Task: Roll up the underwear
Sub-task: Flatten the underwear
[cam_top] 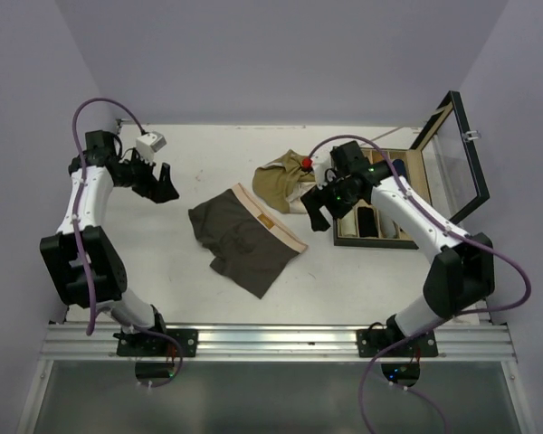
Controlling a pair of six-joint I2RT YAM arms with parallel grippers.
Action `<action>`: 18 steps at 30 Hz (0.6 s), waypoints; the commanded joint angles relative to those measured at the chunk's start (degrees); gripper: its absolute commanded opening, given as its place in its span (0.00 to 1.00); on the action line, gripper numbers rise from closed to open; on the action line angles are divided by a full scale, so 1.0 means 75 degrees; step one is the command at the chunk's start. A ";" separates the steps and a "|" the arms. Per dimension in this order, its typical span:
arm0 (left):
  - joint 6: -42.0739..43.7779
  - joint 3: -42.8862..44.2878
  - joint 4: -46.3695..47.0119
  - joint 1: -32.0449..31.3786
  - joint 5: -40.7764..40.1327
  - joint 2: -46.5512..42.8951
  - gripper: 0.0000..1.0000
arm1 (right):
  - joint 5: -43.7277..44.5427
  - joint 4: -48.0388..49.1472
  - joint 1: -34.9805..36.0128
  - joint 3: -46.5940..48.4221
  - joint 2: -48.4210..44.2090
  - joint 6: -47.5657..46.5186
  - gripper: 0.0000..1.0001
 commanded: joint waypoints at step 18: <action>0.1041 -0.0663 0.1682 -0.0201 0.1836 0.2310 0.76 | -0.0725 0.1249 0.0842 0.0217 0.2711 -0.0041 0.55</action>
